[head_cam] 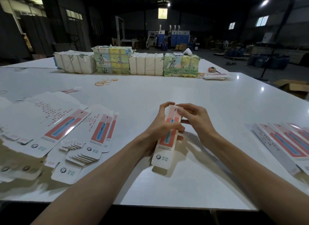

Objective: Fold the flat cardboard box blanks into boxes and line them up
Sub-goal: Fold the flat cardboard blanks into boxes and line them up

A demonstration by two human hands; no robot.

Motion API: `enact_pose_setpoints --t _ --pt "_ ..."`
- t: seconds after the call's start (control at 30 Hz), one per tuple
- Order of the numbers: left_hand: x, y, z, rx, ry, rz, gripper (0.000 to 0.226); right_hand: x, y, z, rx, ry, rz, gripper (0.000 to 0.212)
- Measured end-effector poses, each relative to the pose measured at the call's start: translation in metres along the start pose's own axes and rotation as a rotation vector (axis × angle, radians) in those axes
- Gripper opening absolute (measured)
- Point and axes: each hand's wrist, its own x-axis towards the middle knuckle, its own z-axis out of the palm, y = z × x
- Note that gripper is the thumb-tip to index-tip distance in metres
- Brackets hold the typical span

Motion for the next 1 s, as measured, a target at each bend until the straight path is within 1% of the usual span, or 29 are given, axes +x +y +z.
enact_pose_setpoints --t 0.07,0.13,0.2,0.23,0.27,0.3,0.37,0.43,0.47,0.53,0.57,0.6,0.63,0.73,0.77,0.83,0.93,1.0 --pt "0.000 0.001 0.000 -0.073 0.000 -0.002 0.080 0.000 0.004 0.004 -0.072 0.017 -0.035 0.025" --pt "-0.002 0.005 0.000 -0.176 0.051 0.014 0.070 0.000 0.007 0.008 -0.231 0.036 -0.100 0.034" --pt "-0.004 0.009 0.000 -0.275 0.136 0.024 0.069 -0.002 0.007 0.011 -0.409 0.045 -0.210 0.035" --pt "-0.004 0.011 0.000 -0.327 0.167 0.031 0.068 -0.003 0.005 0.012 -0.506 0.041 -0.250 0.032" --pt "-0.004 0.012 0.000 -0.393 0.185 0.045 0.065 -0.006 0.003 0.014 -0.594 0.013 -0.261 0.029" --pt "-0.004 0.013 0.001 -0.462 0.190 0.060 0.059 -0.009 0.001 0.015 -0.672 -0.041 -0.248 0.033" --pt "-0.004 0.015 0.001 -0.533 0.187 0.059 0.052 -0.013 -0.001 0.018 -0.833 -0.180 -0.217 0.051" --pt "-0.004 0.015 0.001 -0.528 0.120 0.030 0.060 -0.016 -0.002 0.019 -0.945 -0.268 -0.213 0.066" --pt "-0.003 0.014 0.001 -0.523 0.076 0.012 0.067 -0.017 -0.003 0.018 -0.954 -0.280 -0.211 0.067" --pt "-0.001 0.013 0.002 -0.459 0.039 -0.041 0.085 -0.018 -0.006 0.009 -0.974 -0.257 -0.204 0.061" --pt "-0.001 0.012 0.003 -0.390 0.039 -0.064 0.091 -0.017 -0.008 0.002 -1.002 -0.235 -0.201 0.056" --pt "-0.001 0.010 0.006 -0.299 0.040 -0.081 0.091 -0.017 -0.010 -0.006 -1.033 -0.209 -0.189 0.053" --pt "-0.002 0.008 0.007 -0.206 0.039 -0.086 0.084 -0.018 -0.011 -0.016 -1.061 -0.177 -0.168 0.053" --pt "-0.003 0.001 0.007 -0.024 -0.026 -0.039 0.032 -0.025 -0.017 -0.051 -1.111 -0.031 -0.066 0.061" --pt "-0.003 -0.001 0.006 0.011 -0.064 -0.022 0.024 -0.028 -0.019 -0.065 -1.118 0.016 -0.028 0.063" --pt "-0.002 -0.002 0.005 0.055 -0.109 0.000 0.024 -0.037 -0.022 -0.096 -1.169 0.075 0.051 0.063" --pt "0.001 -0.004 0.006 0.107 -0.122 0.021 0.024 -0.057 -0.022 -0.135 -1.300 0.125 0.171 0.054" --pt "0.001 -0.007 0.002 0.155 -0.127 0.040 0.026 -0.070 -0.018 -0.150 -1.430 0.137 0.194 0.046"
